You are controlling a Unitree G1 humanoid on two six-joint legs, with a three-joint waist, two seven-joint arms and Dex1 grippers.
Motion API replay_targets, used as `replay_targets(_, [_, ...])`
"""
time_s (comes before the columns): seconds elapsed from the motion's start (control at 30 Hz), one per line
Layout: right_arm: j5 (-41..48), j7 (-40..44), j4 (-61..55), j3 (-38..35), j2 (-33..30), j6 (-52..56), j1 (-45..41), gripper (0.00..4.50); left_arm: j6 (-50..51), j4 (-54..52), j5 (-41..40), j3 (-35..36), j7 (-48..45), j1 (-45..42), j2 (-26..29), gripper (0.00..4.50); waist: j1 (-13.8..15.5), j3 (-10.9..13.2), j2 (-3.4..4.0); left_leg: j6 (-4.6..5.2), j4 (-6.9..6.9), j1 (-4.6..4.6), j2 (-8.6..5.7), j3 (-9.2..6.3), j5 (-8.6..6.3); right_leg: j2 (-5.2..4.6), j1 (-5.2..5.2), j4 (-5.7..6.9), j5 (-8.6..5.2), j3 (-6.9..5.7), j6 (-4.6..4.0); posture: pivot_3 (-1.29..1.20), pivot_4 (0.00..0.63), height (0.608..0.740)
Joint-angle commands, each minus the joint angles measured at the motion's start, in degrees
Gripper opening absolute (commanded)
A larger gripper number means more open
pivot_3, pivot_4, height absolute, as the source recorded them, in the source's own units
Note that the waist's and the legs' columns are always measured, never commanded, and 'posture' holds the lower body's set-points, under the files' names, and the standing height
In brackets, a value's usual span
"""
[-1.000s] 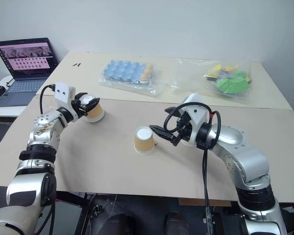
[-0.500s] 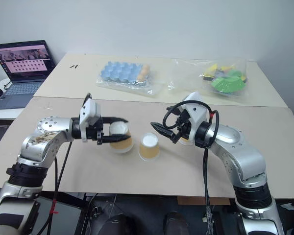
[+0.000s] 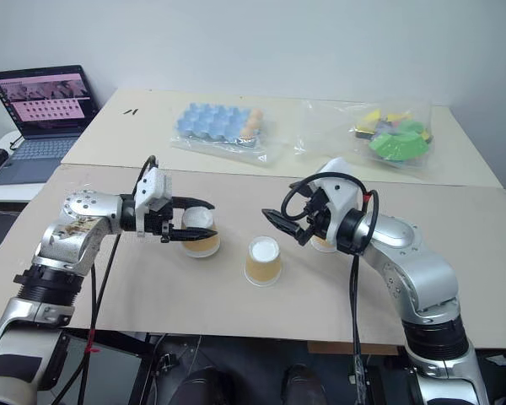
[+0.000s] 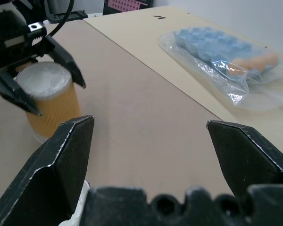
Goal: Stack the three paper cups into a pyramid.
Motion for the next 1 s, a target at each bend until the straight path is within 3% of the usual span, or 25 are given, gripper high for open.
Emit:
replay_targets(0.03, [0.1,-0.1,-2.2,-1.7,-0.6,-1.1,-0.6,4.50,-2.4,-1.7,0.9,-1.4,-1.3,1.4,-0.9,2.63,0.0,0.0,0.00,0.00,0.00,0.01,0.00,0.00,0.00,0.00,0.00,0.00,0.00,0.00,0.00,0.00,0.150,0.724])
replay_targets(0.57, [0.5,-0.9,-4.2,-2.8,-1.7,0.1,0.6,4.50,-5.4,0.8,3.4,-4.8,0.4,1.1,-9.4,2.63,0.8,0.0,0.00,0.03,0.04,0.08,-0.06,-0.05,-0.01,-0.08,0.11,0.01,0.00,0.00,0.00,0.00,0.150,0.724])
replay_targets(0.87, [0.7,-1.6,-4.9,-3.1,-2.1,0.5,1.0,4.50,-5.3,1.0,3.5,-4.8,0.6,1.0,-11.0,2.63,0.8,0.0,0.00,0.05,0.05,0.09,-0.09,-0.09,-0.02,-0.10,0.13,0.01,0.00,0.00,0.00,0.00,0.150,0.724])
replay_targets(0.93, [0.7,-1.6,-4.9,-3.1,-2.1,0.4,0.9,4.50,-5.0,0.9,3.2,-4.5,0.9,1.1,-11.2,3.61,0.8,0.0,0.00,0.05,0.05,0.09,-0.08,-0.09,-0.02,-0.10,0.13,0.01,0.00,0.00,0.00,0.00,0.150,0.724])
replay_targets(1.0, [0.7,-1.5,-4.7,-3.1,-2.2,0.4,0.8,4.50,-4.9,0.6,3.0,-4.3,1.0,1.0,-11.3,4.26,0.8,0.0,0.00,0.05,0.05,0.08,-0.08,-0.09,-0.02,-0.10,0.12,0.01,0.00,0.00,0.00,0.00,0.150,0.724])
